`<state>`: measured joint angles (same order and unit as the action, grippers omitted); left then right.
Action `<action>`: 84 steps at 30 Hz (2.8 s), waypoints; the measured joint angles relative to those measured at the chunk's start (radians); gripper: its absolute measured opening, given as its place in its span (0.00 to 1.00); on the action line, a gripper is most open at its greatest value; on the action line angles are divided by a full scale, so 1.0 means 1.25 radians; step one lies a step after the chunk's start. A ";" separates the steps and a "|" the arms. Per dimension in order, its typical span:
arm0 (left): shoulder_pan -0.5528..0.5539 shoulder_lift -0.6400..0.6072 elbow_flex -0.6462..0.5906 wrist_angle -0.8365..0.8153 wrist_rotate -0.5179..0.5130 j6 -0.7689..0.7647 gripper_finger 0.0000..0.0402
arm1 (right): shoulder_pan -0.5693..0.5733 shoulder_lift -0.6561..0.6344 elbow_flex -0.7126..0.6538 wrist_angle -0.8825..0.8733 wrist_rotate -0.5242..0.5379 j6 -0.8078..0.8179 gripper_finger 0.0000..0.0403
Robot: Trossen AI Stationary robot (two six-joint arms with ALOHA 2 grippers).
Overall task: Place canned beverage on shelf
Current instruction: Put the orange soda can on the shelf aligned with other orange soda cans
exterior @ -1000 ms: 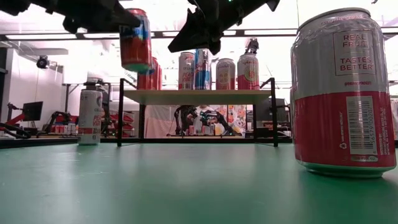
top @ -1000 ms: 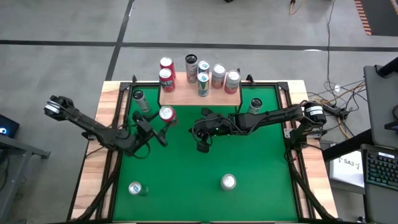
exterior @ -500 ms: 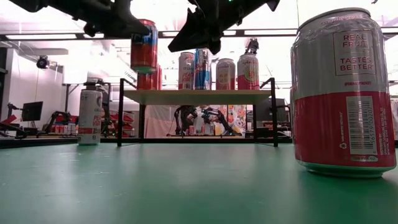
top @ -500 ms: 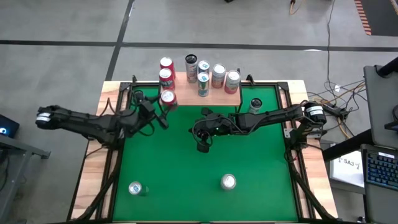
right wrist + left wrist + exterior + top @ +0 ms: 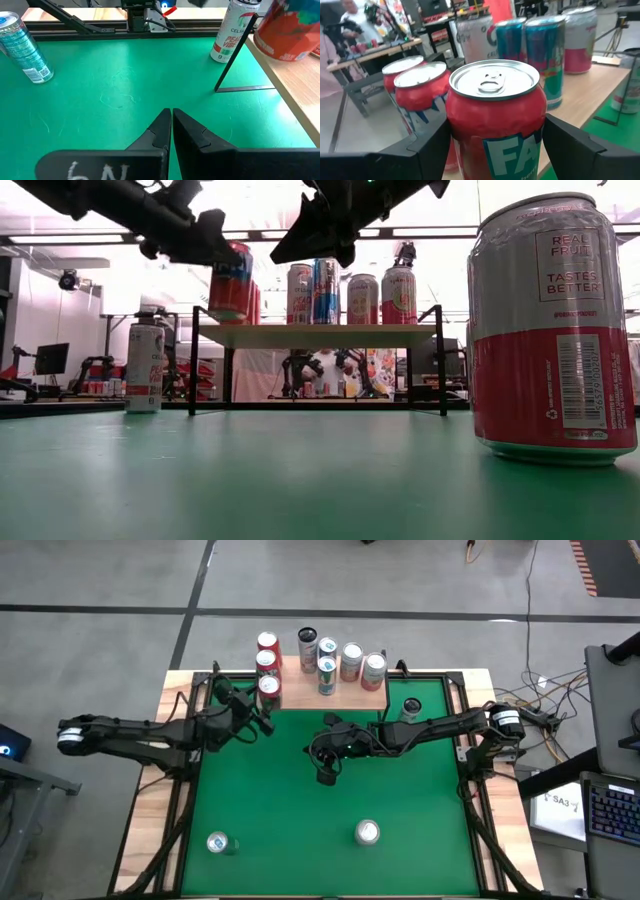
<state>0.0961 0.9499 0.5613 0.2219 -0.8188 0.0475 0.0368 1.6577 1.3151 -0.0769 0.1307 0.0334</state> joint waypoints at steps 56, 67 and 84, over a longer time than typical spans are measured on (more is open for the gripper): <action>0.062 0.050 0.087 -0.072 0.014 -0.078 0.79 | 0.000 0.001 0.000 0.000 0.000 0.000 0.02; 0.042 0.037 0.172 -0.132 0.014 -0.019 0.79 | 0.000 0.001 0.000 0.003 0.000 0.005 0.02; -0.175 -0.039 0.167 -0.259 -0.030 -0.011 0.78 | -0.018 0.001 0.001 0.012 0.000 0.045 0.02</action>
<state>-0.1225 0.9012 0.7696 -0.1014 -0.8561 0.0343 0.0143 1.6585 1.3162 -0.0617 0.1310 0.0890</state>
